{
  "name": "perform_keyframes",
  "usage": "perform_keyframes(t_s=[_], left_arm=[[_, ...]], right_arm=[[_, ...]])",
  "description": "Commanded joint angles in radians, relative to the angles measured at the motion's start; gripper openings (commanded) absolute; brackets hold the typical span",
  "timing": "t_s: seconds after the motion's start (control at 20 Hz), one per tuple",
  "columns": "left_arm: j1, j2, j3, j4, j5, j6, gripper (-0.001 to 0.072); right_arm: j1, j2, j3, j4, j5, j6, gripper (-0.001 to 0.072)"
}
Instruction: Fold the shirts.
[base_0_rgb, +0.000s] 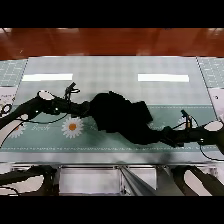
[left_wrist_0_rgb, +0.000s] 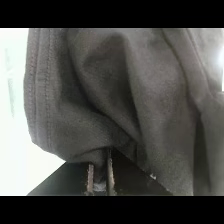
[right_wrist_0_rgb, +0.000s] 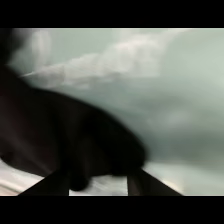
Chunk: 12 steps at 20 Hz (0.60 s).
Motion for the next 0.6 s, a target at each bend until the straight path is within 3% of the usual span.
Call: perform_keyframes(t_s=[0.0, 0.05, 0.15, 0.4, 0.55], left_arm=[[0.001, -0.001, 0.002, -0.001, -0.001, 0.002, 0.0027], [0.001, -0.001, 0.002, -0.001, -0.001, 0.003, 0.0027], [0.011, 0.004, 0.009, 0.0, -0.006, 0.008, 0.0027], [0.159, 0.14, 0.206, -0.001, -0.177, 0.035, 0.0026], [0.244, 0.293, 0.45, -0.001, -0.188, -0.024, 0.0026]], right_arm=[[0.115, -0.108, 0.026, 0.148, -0.164, -0.062, 0.0404], [0.146, -0.134, 0.053, 0.192, -0.2, -0.081, 0.0335], [0.201, -0.165, 0.134, 0.249, -0.224, -0.129, 0.003], [0.211, -0.126, 0.544, 0.12, -0.096, -0.094, 0.0027], [0.211, -0.103, 0.954, 0.045, -0.053, -0.036, 0.0027]])
